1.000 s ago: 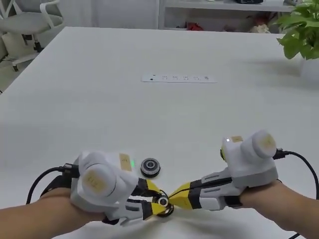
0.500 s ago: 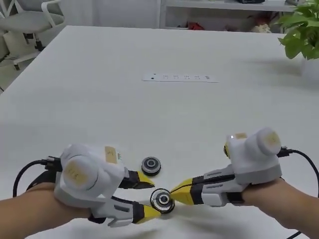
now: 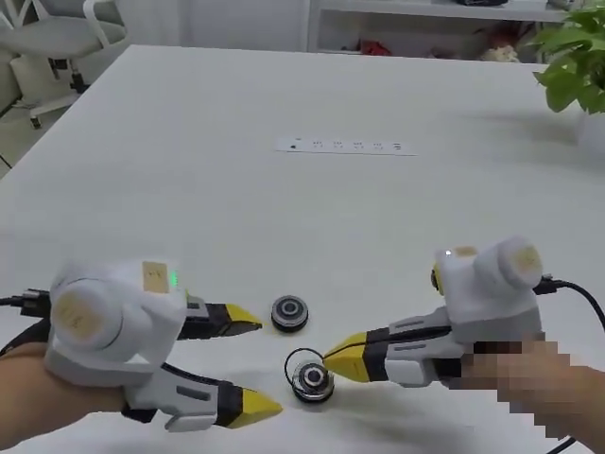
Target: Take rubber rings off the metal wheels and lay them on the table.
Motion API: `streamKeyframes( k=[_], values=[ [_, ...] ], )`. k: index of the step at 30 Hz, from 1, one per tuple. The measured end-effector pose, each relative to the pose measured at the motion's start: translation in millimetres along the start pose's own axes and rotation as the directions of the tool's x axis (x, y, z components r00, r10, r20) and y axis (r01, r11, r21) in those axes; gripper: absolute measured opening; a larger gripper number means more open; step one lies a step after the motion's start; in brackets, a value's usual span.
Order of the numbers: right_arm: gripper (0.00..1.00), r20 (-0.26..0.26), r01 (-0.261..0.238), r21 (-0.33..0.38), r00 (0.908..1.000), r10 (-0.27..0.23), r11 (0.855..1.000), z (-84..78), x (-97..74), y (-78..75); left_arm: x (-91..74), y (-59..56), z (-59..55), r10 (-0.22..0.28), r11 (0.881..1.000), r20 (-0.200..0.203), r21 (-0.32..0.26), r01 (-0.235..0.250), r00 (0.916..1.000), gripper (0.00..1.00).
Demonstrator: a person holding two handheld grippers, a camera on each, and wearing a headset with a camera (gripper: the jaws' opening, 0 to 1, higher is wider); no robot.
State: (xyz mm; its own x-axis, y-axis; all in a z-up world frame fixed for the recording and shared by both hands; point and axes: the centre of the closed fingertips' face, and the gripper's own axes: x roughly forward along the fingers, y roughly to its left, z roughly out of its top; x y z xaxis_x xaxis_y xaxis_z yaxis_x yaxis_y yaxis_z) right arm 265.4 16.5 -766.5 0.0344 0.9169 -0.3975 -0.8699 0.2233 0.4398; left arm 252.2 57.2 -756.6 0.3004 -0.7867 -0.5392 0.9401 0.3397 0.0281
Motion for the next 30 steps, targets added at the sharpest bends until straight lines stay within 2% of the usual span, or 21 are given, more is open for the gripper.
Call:
streamKeyframes(
  k=[10,16,21,30],
  values=[
    [0.0,0.003,-0.016,-0.006,0.9999,0.016,1.0,7.6,3.0,5.6,-17.6,9.3,-6.0,0.037,0.999,0.017,-0.033,-0.036,0.9992,0.65],
    [0.0,-0.001,-0.027,-0.016,0.9996,0.027,1.0,13.8,8.7,7.5,-25.8,6.3,-10.9,0.045,0.998,0.015,-0.051,-0.044,0.9989,0.7],
    [0.0,-0.008,-0.041,-0.028,0.9991,0.041,0.999,18.6,17.7,10.8,-32.7,7.5,-14.6,0.07,0.996,0.016,-0.055,-0.069,0.9974,0.75],
    [0.0,-0.038,-0.059,-0.051,0.9976,0.058,0.997,20.4,35.4,14.2,-46.2,11.9,-21.3,0.098,0.992,0.011,-0.079,-0.096,0.9952,0.76]
  ],
)
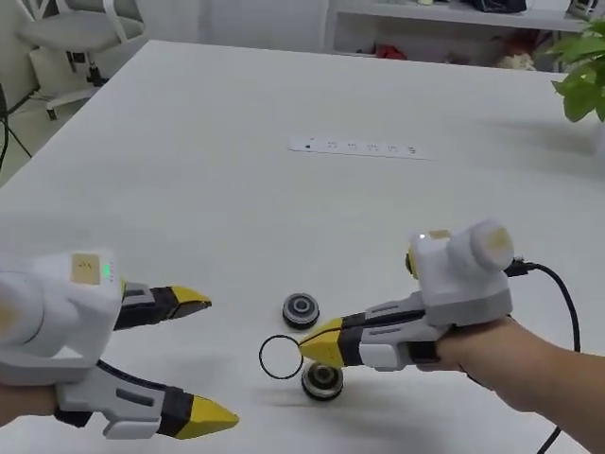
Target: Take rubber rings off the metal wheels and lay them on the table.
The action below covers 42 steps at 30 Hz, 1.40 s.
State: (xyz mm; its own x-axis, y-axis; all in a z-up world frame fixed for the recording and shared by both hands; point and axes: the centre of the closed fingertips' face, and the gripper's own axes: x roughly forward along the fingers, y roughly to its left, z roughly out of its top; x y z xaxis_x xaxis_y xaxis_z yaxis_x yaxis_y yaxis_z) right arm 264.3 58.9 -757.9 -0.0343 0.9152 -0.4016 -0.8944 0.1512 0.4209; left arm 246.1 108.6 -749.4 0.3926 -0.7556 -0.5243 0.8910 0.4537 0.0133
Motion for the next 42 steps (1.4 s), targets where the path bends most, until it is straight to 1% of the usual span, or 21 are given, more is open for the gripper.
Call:
streamKeyframes(
  k=[8,17,21,26,34,42],
  values=[
    [0.0,-0.035,-0.009,-0.022,0.9994,0.008,1.0,-3.7,19.4,1.0,-6.0,4.0,-2.8,0.016,1.0,-0.007,-0.011,-0.017,0.9998,0.76],
    [0.0,-0.065,-0.003,-0.052,0.9979,0.0,0.999,-10.7,32.3,0.5,-7.3,4.1,-7.4,0.019,1.0,-0.018,-0.018,-0.02,0.9997,0.76],
    [0.0,-0.079,0.0,-0.066,0.9969,-0.005,0.998,-13.8,33.1,-0.3,-8.2,5.4,-8.2,0.026,1.0,-0.02,-0.015,-0.026,0.9995,0.77],
    [0.01,-0.082,0.003,-0.074,0.9965,-0.009,0.997,-15.1,32.6,-0.5,-8.5,5.5,-8.8,0.025,0.999,-0.023,-0.018,-0.026,0.9994,0.76],
    [0.1,-0.093,0.016,-0.092,0.9954,-0.025,0.996,-15.9,29.0,-2.6,-7.9,7.2,-7.7,0.027,0.999,-0.023,-0.017,-0.028,0.9993,0.76],
    [0.19,-0.079,0.03,-0.1,0.9962,-0.038,0.995,-12.2,23.1,-2.1,-5.5,5.2,-5.0,0.017,1.0,-0.025,-0.008,-0.017,0.9995,0.76]
  ],
)
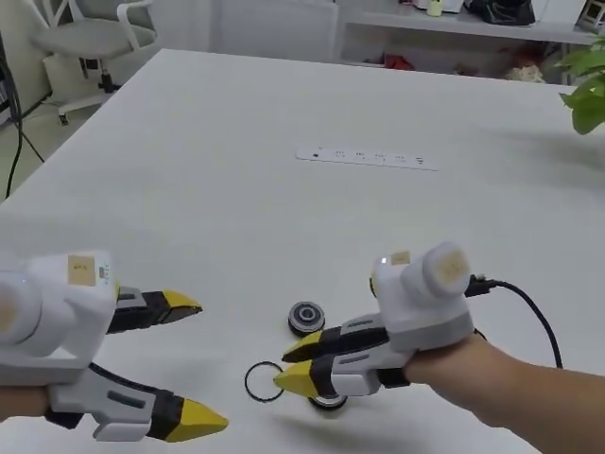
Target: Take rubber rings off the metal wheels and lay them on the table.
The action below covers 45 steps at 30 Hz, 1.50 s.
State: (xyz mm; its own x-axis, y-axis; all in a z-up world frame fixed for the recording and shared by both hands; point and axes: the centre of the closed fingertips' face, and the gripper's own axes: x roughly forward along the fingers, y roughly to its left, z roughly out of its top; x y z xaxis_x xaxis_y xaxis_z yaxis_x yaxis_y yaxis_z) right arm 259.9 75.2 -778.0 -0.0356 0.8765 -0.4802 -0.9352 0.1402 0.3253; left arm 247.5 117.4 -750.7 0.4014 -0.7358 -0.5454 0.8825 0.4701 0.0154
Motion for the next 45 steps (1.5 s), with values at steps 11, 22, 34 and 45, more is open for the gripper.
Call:
streamKeyframes(
  k=[11,22,34,45],
  values=[
    [0.27,0.016,0.027,-0.018,0.9995,-0.027,0.999,1.6,-17.5,-1.5,9.3,-4.3,8.0,-0.031,0.999,0.0,0.006,0.031,0.9995,0.74],
    [0.3,0.025,0.059,-0.018,0.9979,-0.059,0.998,-4.4,-37.1,-8.7,21.8,-6.7,19.6,-0.066,0.998,-0.003,0.025,0.066,0.9978,0.72],
    [0.33,0.008,0.086,-0.028,0.9963,-0.086,0.996,-17.5,-51.0,-14.7,38.5,-11.9,33.2,-0.1,0.994,0.002,0.052,0.1,0.995,0.68],
    [0.32,-0.009,0.093,-0.035,0.9955,-0.094,0.995,-31.6,-54.7,-16.7,57.2,-18.3,37.4,-0.142,0.988,-0.01,0.062,0.142,0.9898,0.61]
  ],
)
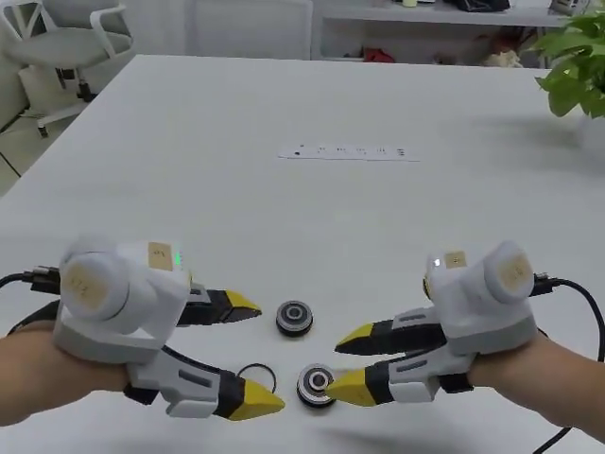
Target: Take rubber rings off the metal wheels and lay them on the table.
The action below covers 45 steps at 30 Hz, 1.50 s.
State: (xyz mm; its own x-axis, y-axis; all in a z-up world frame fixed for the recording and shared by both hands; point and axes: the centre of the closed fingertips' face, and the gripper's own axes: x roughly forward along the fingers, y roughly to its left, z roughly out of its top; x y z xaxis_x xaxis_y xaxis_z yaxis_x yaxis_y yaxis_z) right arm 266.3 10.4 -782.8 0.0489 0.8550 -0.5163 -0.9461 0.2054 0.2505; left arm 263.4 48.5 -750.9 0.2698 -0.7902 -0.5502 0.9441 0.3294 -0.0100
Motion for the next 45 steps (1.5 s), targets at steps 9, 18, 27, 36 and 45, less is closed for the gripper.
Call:
streamKeyframes(
  k=[9,18,27,36,45],
  values=[
    [0.3,-0.014,0.003,-0.014,0.9999,-0.004,1.0,-9.1,1.7,-1.5,15.3,-3.3,0.0,-0.03,1.0,-0.014,-0.001,0.03,0.9994,0.54],
    [0.26,-0.032,0.004,-0.041,0.9995,-0.005,0.999,-16.1,5.0,-2.0,28.4,-6.0,-2.8,-0.055,0.998,-0.025,-0.007,0.055,0.9982,0.48],
    [0.22,-0.051,0.0,-0.069,0.9987,-0.003,0.998,-21.3,9.6,-1.5,41.6,-11.2,-7.8,-0.076,0.997,-0.048,-0.014,0.076,0.9959,0.41],
    [0.18,-0.058,-0.005,-0.072,0.9983,0.001,0.997,-23.9,11.3,-1.1,47.9,-13.6,-10.8,-0.091,0.996,-0.059,-0.008,0.091,0.9941,0.31],
    [0.16,-0.058,-0.011,-0.067,0.9983,0.008,0.998,-24.6,12.1,-0.4,52.5,-15.4,-11.3,-0.092,0.996,-0.061,-0.004,0.092,0.9939,0.21]
  ],
)
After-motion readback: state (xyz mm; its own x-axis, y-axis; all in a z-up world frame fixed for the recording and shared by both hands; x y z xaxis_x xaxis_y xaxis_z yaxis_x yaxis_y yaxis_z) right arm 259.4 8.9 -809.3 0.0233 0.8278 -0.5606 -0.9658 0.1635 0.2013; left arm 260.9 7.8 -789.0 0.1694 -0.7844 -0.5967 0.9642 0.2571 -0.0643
